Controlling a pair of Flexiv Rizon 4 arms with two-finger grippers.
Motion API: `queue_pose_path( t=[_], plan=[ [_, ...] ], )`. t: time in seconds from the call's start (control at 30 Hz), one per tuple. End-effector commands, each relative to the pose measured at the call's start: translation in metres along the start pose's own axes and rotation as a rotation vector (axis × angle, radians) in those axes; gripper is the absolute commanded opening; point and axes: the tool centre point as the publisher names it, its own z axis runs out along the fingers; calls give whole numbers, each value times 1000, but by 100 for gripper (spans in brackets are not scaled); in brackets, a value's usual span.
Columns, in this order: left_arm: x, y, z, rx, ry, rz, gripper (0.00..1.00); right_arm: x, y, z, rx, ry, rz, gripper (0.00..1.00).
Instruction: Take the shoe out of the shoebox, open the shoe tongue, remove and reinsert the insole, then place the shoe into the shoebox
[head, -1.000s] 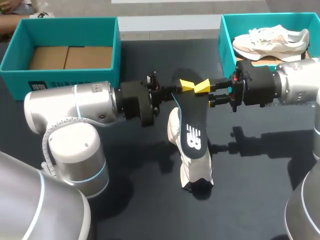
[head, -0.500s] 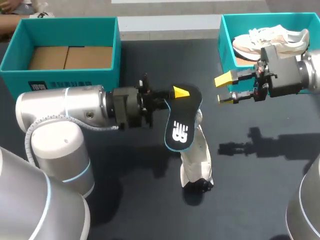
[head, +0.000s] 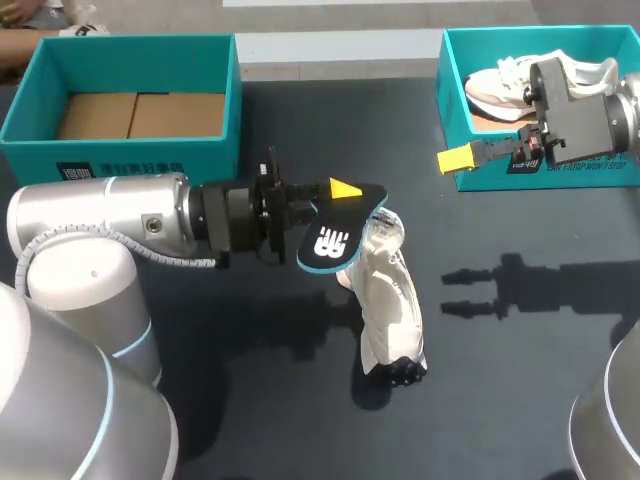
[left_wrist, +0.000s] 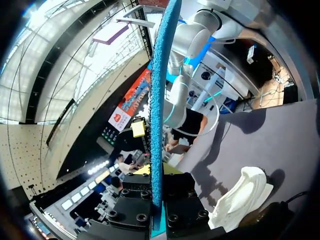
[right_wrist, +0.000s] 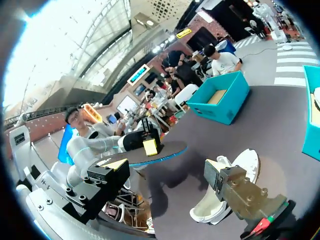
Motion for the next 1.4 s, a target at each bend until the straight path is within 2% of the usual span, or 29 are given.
queue_pose_path(
  t=[0.03, 0.17, 0.2, 0.3, 0.33, 0.37, 0.47, 0.67, 0.73, 0.77, 0.8, 1.27, 1.4],
  plan=[
    [1, 0, 0, 0, -2, 1, 0, 2, -2, 0, -3, -5, 3, 100],
    [1, 0, 0, 0, -2, 1, 0, 2, -2, 0, -3, -5, 3, 100],
    [1, 0, 0, 0, -2, 1, 0, -5, -5, 1, 16, -10, -23, 100],
    [1, 0, 0, 0, -2, 1, 0, -17, -10, 1, 97, -46, -126, 100],
    [1, 0, 0, 0, -2, 1, 0, -19, -10, -1, 111, -50, -169, 100],
    [1, 0, 0, 0, -2, 1, 0, -22, -9, -3, 164, -71, -261, 100],
    [1, 0, 0, 0, -2, 1, 0, -26, -6, -9, 247, -66, -394, 100],
    [1, 0, 0, 0, -2, 1, 0, -37, -11, -13, 390, -96, -556, 100],
    [1, 0, 0, 0, -2, 1, 0, -41, -16, -11, 477, -144, -656, 100],
    [1, 0, 0, 0, -2, 1, 0, -44, -18, -11, 493, -176, -709, 100],
    [1, 0, 0, 0, -2, 1, 0, -47, -22, -13, 470, -199, -733, 100],
    [1, 0, 0, 0, -2, 1, 0, -47, -22, -13, 470, -199, -733, 100],
    [16, -9, 6, 22, -1, -26, 0, -60, -38, -4, 660, -344, -783, 100]
  ],
)
